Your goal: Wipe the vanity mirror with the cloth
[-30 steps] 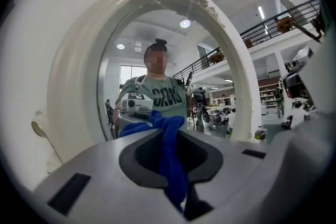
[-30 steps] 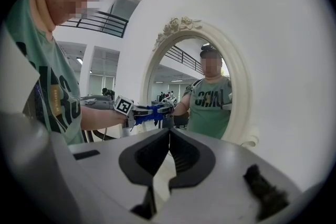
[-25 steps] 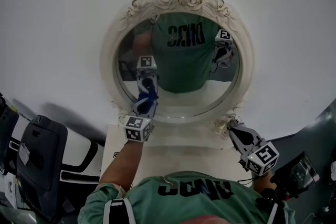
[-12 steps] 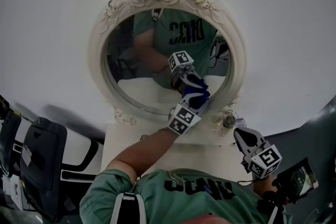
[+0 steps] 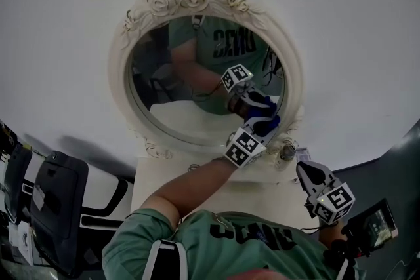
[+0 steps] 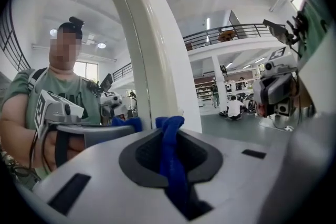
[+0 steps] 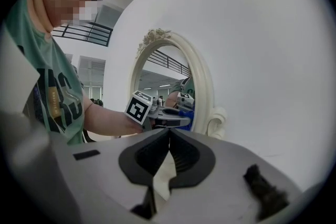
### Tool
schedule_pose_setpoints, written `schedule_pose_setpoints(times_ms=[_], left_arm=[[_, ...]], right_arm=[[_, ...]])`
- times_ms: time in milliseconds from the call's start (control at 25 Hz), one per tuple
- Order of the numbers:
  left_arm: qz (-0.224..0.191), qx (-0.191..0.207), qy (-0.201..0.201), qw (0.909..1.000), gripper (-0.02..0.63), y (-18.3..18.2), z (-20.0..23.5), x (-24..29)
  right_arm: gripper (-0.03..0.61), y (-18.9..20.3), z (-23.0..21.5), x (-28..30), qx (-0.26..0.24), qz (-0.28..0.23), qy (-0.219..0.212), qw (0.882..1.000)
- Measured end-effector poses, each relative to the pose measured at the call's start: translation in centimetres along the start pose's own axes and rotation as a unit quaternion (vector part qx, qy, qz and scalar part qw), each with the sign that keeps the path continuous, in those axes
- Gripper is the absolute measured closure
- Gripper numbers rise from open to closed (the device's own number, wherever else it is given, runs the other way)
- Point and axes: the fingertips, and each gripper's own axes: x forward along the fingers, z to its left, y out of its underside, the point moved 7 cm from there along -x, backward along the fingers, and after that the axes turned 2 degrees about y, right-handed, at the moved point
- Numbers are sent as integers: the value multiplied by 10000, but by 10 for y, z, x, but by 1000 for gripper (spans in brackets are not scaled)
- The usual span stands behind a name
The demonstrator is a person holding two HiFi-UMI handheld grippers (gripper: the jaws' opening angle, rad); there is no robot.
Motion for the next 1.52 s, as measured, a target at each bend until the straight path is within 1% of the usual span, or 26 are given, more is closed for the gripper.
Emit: schedule_pose_setpoints(times_ms=[80, 160, 280, 360, 480, 600, 680, 760, 880, 1000, 1120, 1200, 1320, 1440, 1520], left_arm=[[-145, 63, -61, 9999, 555, -4, 0, -18], [-284, 0, -232, 9993, 555, -3, 7, -48], [-430, -318, -723, 9959, 555, 9, 29, -106], [-492, -513, -1167, 9906, 555, 20, 46, -151], [-496, -747, -1923, 9772, 555, 43, 65, -219], [-438, -1051, -2583, 9593, 555, 64, 77, -276], [-371, -1219, -2934, 9475, 555, 79, 84, -304], [-315, -1284, -3145, 9400, 555, 90, 89, -321], [-219, -1278, -3234, 9373, 555, 101, 95, -324], [-106, -1252, -3199, 9391, 555, 111, 102, -313], [21, -1313, -3162, 9396, 555, 119, 110, -299], [33, -1281, -3160, 9401, 555, 119, 114, -291], [50, -1078, -3272, 9388, 555, 123, 117, -284], [-106, -1129, -3301, 9371, 555, 121, 117, -284], [-124, -1149, -3226, 9395, 555, 118, 114, -277]], right_arm=[[566, -6, 5, 4, -83, -26, -79, 9999], [566, -11, 11, 8, -136, -18, -171, 9998], [566, -19, 21, 18, -211, 86, -287, 9993], [566, -24, 29, 25, -284, 145, -390, 9987], [566, -35, 45, 36, -453, 195, -570, 9972], [566, -45, 60, 48, -627, 239, -761, 9948], [566, -48, 70, 54, -695, 281, -861, 9935], [566, -50, 79, 59, -729, 338, -921, 9925], [566, -52, 86, 64, -782, 384, -977, 9914], [566, -54, 88, 65, -798, 372, -953, 9916], [566, -54, 84, 61, -773, 418, -856, 9925], [566, -51, 77, 57, -723, 432, -779, 9934], [566, -48, 68, 53, -672, 420, -677, 9946], [566, -45, 60, 51, -647, 353, -636, 9952], [566, -40, 55, 50, -627, 300, -637, 9955]])
